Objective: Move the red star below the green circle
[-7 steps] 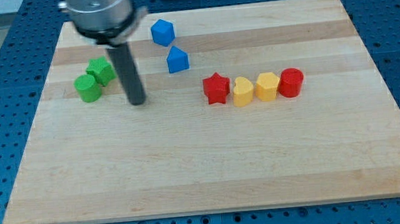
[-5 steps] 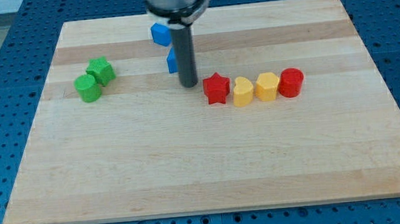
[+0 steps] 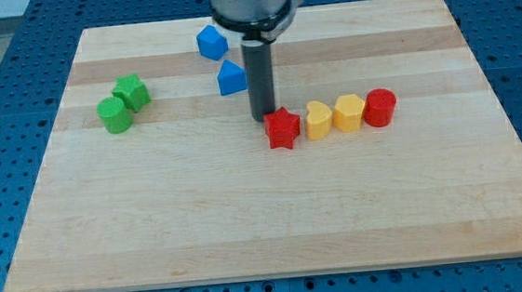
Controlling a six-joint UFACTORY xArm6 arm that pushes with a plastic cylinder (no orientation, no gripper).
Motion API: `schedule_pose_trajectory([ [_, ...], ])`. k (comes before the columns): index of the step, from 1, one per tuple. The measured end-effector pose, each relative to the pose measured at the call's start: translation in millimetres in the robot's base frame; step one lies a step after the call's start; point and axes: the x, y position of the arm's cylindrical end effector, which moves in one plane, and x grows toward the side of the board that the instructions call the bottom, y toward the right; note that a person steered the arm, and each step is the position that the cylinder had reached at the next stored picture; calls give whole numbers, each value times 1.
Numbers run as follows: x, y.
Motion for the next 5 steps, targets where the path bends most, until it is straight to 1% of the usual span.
schedule_pose_trajectory([
  [1, -1, 32],
  [2, 11, 52],
  [3, 42, 41],
  [4, 62, 4],
  [5, 62, -9],
])
